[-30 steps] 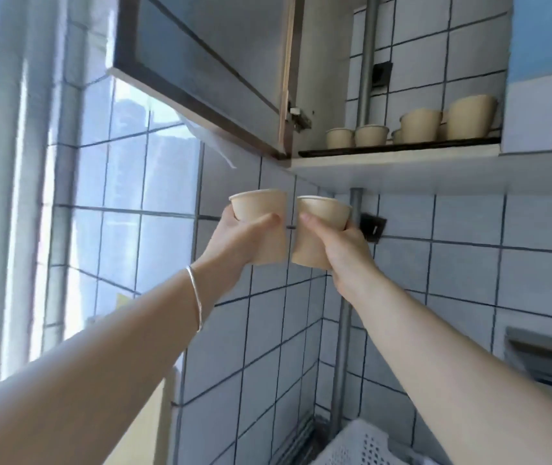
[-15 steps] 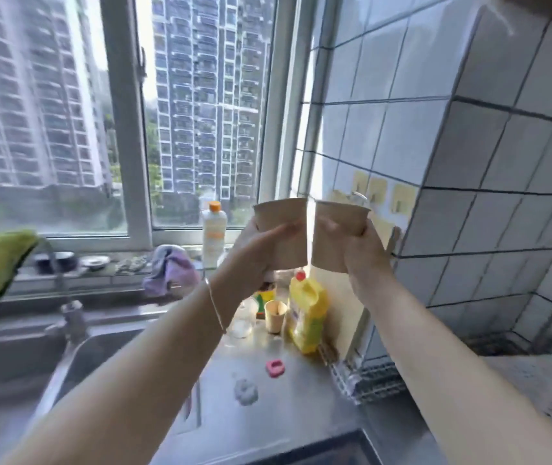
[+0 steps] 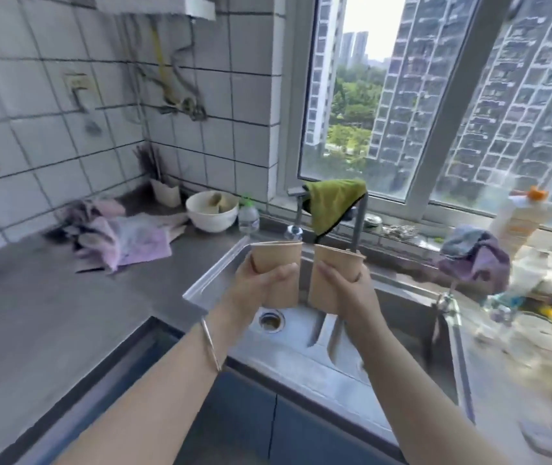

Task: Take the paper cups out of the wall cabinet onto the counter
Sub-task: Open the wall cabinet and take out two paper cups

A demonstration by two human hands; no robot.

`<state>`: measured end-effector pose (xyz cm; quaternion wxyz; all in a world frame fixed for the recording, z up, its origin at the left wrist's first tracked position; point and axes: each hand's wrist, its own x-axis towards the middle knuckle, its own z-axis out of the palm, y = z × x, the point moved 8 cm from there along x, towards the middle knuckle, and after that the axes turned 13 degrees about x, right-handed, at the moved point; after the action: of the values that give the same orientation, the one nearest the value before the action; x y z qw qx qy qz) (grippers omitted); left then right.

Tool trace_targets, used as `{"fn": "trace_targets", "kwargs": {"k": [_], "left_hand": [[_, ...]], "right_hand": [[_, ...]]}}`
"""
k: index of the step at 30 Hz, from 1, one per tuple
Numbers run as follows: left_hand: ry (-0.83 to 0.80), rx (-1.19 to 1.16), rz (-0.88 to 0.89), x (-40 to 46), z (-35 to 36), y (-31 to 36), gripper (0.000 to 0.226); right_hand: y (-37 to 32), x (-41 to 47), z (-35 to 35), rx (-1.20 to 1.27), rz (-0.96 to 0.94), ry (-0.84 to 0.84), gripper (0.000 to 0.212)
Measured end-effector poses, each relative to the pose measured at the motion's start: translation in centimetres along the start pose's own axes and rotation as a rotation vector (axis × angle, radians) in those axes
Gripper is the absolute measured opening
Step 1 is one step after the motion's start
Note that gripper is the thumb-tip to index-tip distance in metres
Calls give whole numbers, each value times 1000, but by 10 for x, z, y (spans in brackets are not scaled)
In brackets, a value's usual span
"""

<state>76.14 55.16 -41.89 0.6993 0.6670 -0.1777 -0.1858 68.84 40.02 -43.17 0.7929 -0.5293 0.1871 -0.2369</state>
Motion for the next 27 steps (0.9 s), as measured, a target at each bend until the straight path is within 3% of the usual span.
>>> {"fn": "trace_targets", "kwargs": {"k": [4,6,7,10,13,18,20,22,25,27], "left_hand": [[223,8,-75,-1,-121,-15,51],[319,21,-89,-5,-172,-18,60],[370,22,-97,-6,-198,-22,59],[545,35,-95,-5,-271,-32,20],[683,42,-113,-7,-329,-38,23],[918,-23,-188,-28,-423,-64,35],[1005,-39,-213,-41,-455,-76,30],[1074,-53,-238,-54,-484,-88,25],[1163,-60,-264,-77,-522,-98,32],[1210,-80,-274,-92,-551,-106,38]], "right_hand": [[68,18,109,-14,98,-165,44],[96,25,160,-39,135,-256,49],[110,29,184,-51,153,-295,54],[153,42,252,-61,234,-398,55],[188,54,313,-73,286,-502,44],[250,62,404,-192,401,-723,59],[281,53,439,-205,499,-797,64],[309,38,472,-217,572,-840,57],[344,10,519,-265,600,-933,30],[365,-6,551,-298,617,-989,32]]}}
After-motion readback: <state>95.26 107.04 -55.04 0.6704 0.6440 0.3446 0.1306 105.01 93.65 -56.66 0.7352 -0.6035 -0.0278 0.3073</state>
